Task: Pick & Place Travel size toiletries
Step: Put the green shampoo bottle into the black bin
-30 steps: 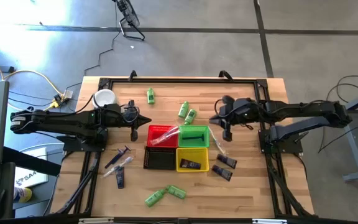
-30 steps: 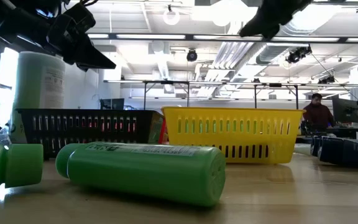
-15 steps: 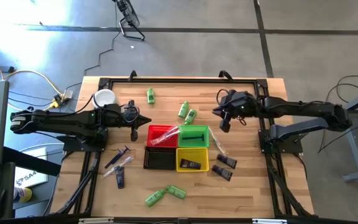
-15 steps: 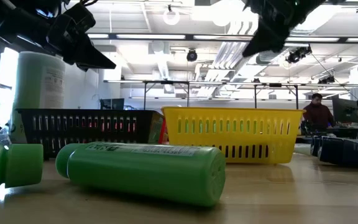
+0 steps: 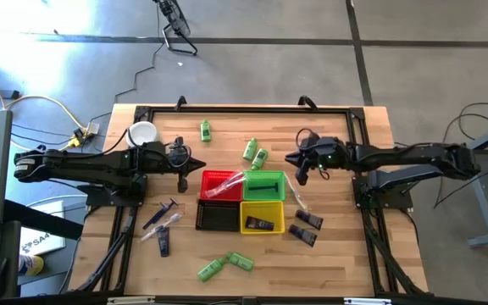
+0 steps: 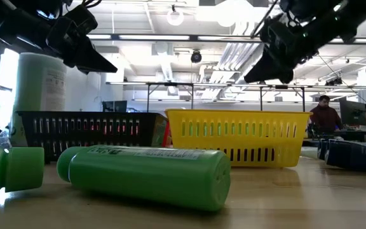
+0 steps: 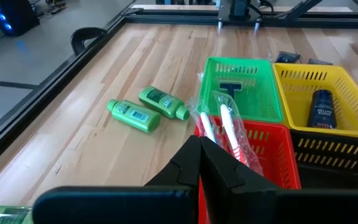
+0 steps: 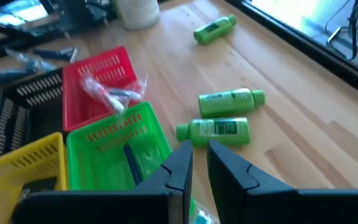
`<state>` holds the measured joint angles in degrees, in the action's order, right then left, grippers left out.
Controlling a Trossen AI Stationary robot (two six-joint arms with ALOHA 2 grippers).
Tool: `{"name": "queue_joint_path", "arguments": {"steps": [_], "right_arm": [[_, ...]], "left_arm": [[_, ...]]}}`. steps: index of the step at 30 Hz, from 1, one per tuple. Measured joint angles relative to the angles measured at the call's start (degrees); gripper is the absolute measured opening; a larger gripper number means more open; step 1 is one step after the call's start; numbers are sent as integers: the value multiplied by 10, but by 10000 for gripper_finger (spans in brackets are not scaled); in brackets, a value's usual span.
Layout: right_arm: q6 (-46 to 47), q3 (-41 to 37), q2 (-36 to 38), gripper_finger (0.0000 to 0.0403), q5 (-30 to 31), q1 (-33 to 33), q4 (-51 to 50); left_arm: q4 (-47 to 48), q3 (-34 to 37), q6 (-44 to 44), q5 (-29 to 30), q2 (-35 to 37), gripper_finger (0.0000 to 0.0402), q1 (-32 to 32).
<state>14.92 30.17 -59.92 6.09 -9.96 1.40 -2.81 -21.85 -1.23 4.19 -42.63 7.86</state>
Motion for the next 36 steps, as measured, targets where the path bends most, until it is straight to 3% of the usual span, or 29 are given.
{"name": "queue_joint_path", "arguments": {"steps": [11,25,32,36], "right_arm": [[32,-50,0,40,0,-35,40],[-74,-50,0,40,-2,-137,41],[-44,-50,0,40,-14,-168,43],[-29,-50,0,40,32,-162,77]], "left_arm": [[0,0,4,0,0,1,0],[-11,0,17,-2,0,1,0],[-105,0,30,12,0,1,0],[-132,0,30,54,-1,1,0]]}}
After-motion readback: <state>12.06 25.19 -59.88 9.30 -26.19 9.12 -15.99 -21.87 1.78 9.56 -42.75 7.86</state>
